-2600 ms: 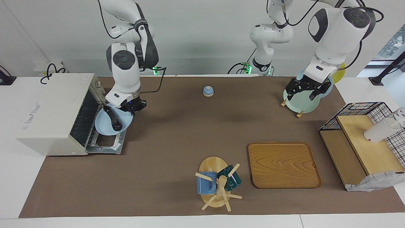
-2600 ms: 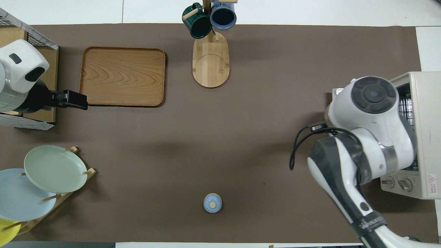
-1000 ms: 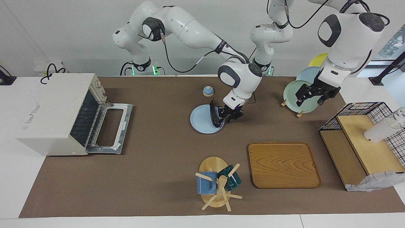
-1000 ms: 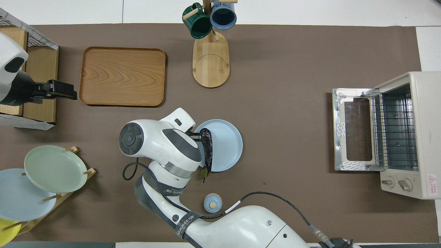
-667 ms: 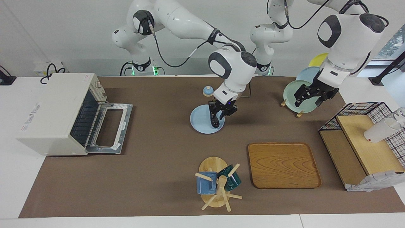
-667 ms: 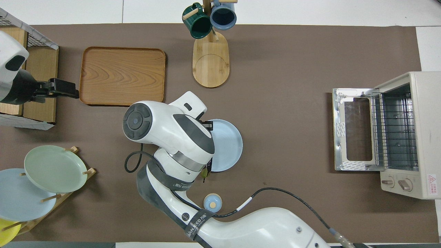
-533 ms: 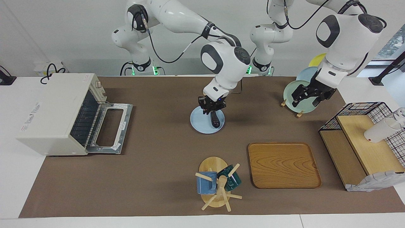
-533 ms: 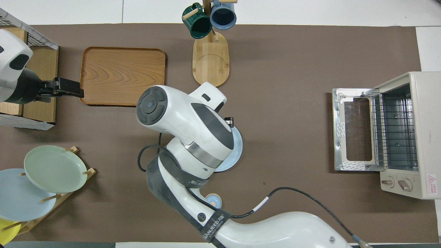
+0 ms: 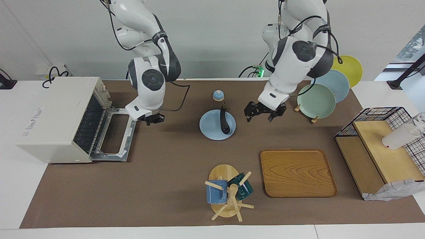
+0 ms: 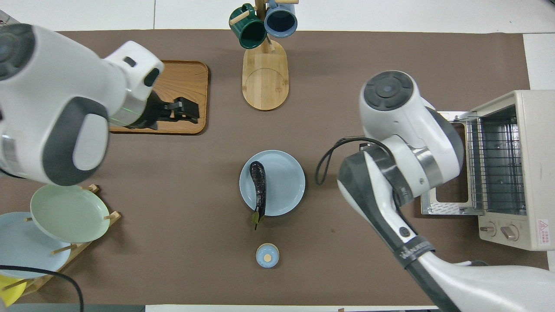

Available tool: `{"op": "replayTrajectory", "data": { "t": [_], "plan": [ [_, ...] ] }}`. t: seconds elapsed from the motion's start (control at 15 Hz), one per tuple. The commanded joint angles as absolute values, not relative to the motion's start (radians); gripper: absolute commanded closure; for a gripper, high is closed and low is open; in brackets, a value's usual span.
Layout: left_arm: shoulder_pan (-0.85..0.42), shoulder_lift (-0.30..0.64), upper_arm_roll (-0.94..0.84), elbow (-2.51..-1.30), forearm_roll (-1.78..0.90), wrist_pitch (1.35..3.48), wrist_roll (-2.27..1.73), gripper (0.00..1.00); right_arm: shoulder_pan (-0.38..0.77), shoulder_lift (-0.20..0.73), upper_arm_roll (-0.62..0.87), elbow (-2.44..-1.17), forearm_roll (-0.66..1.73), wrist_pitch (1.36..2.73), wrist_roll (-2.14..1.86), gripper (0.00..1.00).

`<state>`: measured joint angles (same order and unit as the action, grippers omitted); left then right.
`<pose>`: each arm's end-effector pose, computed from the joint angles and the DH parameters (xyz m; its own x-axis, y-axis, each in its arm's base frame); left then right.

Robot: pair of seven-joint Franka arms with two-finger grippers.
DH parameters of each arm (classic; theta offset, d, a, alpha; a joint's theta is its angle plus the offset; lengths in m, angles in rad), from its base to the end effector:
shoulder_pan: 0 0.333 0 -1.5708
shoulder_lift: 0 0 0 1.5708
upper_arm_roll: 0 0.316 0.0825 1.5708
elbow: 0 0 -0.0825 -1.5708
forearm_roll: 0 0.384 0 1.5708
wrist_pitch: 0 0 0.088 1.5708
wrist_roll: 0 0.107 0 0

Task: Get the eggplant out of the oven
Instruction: 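Reach the left gripper to the eggplant while the right gripper withdraws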

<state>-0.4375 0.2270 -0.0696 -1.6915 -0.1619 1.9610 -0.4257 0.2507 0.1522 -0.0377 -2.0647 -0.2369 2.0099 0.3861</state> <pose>0.5501 -0.3140 0.4672 0.9991 -0.0237 -0.0349 -0.0175 -0.9857 0.1675 0.5413 0.1031 0.3462 0.9897 -0.0662 -0.1269 -0.0313 -0.9651 0.2599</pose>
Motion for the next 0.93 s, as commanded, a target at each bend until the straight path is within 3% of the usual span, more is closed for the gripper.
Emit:
{"op": "replayTrajectory", "data": {
  "t": [0.0, 0.33, 0.87],
  "plan": [
    [-0.514, 0.235, -0.051, -1.8, -0.172, 2.075, -0.449, 0.0, 0.164, 0.117, -0.018, -2.164, -0.252, 2.115, 0.287, 1.0],
    [-0.61, 0.31, -0.049, -1.884, -0.169, 2.166, -0.512, 0.0, 0.15, 0.17, -0.018, -2.174, -0.25, 2.203, 0.293, 1.0],
    [-0.647, 0.305, -0.051, -1.971, -0.169, 2.255, -0.557, 0.03, 0.127, 0.196, -0.018, -2.174, -0.25, 2.224, 0.284, 1.0]
  ]
}}
